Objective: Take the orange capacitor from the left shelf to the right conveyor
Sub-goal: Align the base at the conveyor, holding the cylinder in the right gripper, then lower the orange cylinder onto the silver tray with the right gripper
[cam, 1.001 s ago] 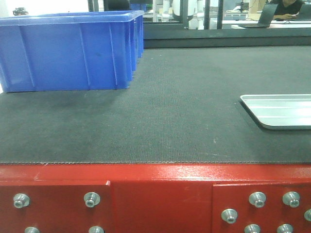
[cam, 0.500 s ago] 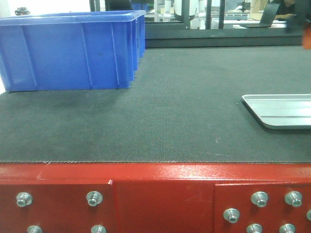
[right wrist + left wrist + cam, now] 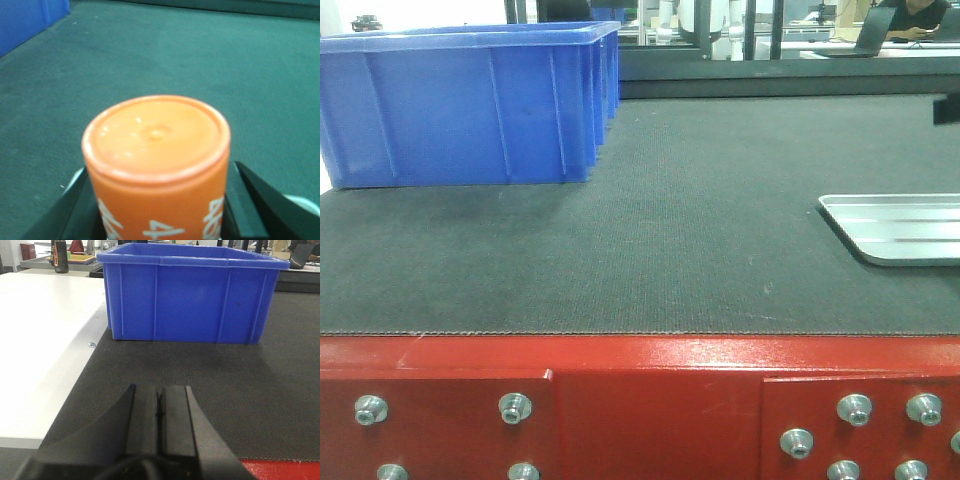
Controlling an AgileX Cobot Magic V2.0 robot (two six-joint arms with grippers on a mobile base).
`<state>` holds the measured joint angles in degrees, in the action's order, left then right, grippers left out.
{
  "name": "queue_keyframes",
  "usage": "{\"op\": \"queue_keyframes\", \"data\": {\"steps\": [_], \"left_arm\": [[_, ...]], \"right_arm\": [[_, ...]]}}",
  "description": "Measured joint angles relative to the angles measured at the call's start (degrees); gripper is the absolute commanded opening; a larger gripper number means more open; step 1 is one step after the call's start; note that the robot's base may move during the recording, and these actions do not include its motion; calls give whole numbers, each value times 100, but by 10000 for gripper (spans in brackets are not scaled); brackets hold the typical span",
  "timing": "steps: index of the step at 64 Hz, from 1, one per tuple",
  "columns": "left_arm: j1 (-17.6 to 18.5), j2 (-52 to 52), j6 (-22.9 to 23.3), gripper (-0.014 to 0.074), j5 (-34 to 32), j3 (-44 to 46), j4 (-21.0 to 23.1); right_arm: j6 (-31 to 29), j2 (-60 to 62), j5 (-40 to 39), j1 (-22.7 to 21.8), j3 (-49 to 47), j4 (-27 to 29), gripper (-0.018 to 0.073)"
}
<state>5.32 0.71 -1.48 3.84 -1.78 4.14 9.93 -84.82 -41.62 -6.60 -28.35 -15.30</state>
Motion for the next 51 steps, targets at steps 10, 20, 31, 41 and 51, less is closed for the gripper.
{"op": "queue_keyframes", "data": {"steps": [10,20,31,41,51], "left_arm": [[0,0,0,-127,0,0,0],[0,0,0,-127,0,0,0],[0,0,0,-127,0,0,0],[0,0,0,-127,0,0,0],[0,0,0,-127,0,0,0]], "right_arm": [[0,-478,-684,-145,194,0,137],[0,-976,-1214,-154,194,-10,137],[0,-1535,-1652,-154,194,-10,137],[0,-1792,-1789,-154,194,-10,148],[0,-1818,-1789,-154,194,-10,342]]}}
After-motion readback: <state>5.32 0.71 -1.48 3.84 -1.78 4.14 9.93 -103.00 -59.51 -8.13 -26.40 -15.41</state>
